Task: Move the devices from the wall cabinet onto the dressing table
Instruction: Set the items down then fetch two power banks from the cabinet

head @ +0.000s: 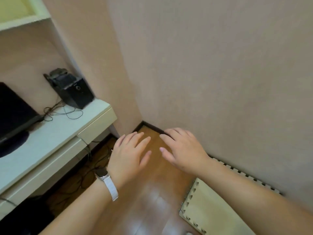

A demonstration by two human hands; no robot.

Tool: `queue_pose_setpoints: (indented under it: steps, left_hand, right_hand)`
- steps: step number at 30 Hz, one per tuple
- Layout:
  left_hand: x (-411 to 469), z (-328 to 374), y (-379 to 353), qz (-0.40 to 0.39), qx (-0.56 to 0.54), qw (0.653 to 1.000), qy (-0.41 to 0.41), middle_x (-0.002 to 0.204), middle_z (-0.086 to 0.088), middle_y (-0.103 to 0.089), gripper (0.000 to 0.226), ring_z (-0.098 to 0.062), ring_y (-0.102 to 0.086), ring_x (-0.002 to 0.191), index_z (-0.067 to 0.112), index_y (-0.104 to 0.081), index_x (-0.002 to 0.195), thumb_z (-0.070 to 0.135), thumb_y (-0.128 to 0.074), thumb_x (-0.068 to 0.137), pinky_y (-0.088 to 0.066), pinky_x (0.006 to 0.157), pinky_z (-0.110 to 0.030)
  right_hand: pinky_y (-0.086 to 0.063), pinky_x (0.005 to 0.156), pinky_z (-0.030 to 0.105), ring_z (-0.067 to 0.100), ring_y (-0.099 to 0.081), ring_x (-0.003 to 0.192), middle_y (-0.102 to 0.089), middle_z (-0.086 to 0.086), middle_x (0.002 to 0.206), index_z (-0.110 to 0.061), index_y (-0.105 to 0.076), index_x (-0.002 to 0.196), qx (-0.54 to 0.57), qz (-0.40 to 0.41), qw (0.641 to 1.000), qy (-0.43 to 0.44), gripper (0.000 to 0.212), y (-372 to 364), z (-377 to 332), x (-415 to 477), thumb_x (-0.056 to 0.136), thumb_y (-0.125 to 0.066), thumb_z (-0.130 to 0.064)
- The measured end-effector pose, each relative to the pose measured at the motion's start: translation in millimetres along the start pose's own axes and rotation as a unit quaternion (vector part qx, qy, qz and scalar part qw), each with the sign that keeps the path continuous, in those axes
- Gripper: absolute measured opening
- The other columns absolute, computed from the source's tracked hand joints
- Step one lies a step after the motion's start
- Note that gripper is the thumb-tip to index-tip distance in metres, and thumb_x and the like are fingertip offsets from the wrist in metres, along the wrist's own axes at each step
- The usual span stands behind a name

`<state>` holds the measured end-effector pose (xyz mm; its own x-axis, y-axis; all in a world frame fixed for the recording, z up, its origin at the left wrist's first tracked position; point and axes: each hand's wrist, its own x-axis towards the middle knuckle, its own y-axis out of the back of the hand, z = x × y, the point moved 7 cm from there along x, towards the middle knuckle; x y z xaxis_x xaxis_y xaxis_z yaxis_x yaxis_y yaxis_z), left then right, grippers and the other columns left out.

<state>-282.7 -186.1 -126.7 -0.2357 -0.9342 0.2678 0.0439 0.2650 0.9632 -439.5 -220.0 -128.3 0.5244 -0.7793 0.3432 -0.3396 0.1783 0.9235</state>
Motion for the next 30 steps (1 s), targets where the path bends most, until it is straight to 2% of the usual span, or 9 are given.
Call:
queue_pose_setpoints:
  steps: [7,13,17,23,27,30]
  left_hand:
    - [-11,-70,30,0.012,0.051,0.991,0.119,0.132,-0.006,-0.062,0.046,-0.028,-0.054,0.124,0.020,-0.060,0.130,0.043,-0.052,0.091,-0.041,0.103,-0.048]
    - [-28,-142,31,0.025,0.061,0.979,0.193,0.132,-0.005,-0.060,0.046,-0.027,-0.053,0.123,0.021,-0.059,0.131,0.044,-0.051,0.092,-0.038,0.106,-0.045]
    - [-23,-202,22,0.040,0.051,0.975,0.214,0.130,-0.005,-0.061,0.045,-0.026,-0.053,0.121,0.021,-0.061,0.129,0.044,-0.049,0.091,-0.035,0.105,-0.043]
    - [-1,-308,16,0.062,0.036,0.971,0.226,0.133,-0.004,-0.060,0.046,-0.027,-0.052,0.125,0.023,-0.060,0.129,0.046,-0.048,0.090,-0.035,0.107,-0.045]
    - [16,-376,23,0.079,0.032,0.969,0.230,0.132,-0.005,-0.061,0.046,-0.028,-0.054,0.124,0.022,-0.061,0.128,0.045,-0.050,0.090,-0.040,0.105,-0.047]
    - [31,-414,30,0.085,0.032,0.971,0.220,0.131,-0.004,-0.062,0.049,-0.026,-0.055,0.123,0.022,-0.062,0.128,0.049,-0.044,0.091,-0.042,0.104,-0.047]
  right_hand:
    - [-0.048,0.089,0.040,0.030,-0.059,0.111,-0.066,0.008,0.119,-0.014,-0.067,0.115,0.031,-0.004,0.993,0.115,0.045,-14,-37,73,0.089,-0.046,-0.045]
    - [-0.047,0.090,0.041,0.029,-0.057,0.114,-0.065,0.006,0.121,-0.016,-0.065,0.118,0.034,-0.026,0.981,0.188,0.046,-42,-87,139,0.090,-0.044,-0.047]
    - [-0.048,0.087,0.040,0.028,-0.058,0.111,-0.066,0.005,0.117,-0.015,-0.065,0.116,0.021,-0.019,0.977,0.211,0.045,-61,-119,187,0.089,-0.045,-0.045]
    - [-0.046,0.083,0.039,0.027,-0.057,0.108,-0.066,0.004,0.112,-0.015,-0.065,0.110,-0.019,-0.032,0.979,0.202,0.046,-90,-166,278,0.090,-0.039,-0.047]
    - [-0.046,0.085,0.039,0.027,-0.057,0.111,-0.065,0.005,0.120,-0.014,-0.065,0.116,-0.031,-0.019,0.979,0.202,0.047,-103,-196,340,0.090,-0.042,-0.046]
    - [-0.046,0.086,0.040,0.027,-0.056,0.112,-0.063,0.005,0.123,-0.015,-0.063,0.120,-0.045,-0.019,0.978,0.203,0.048,-109,-213,376,0.091,-0.040,-0.047]
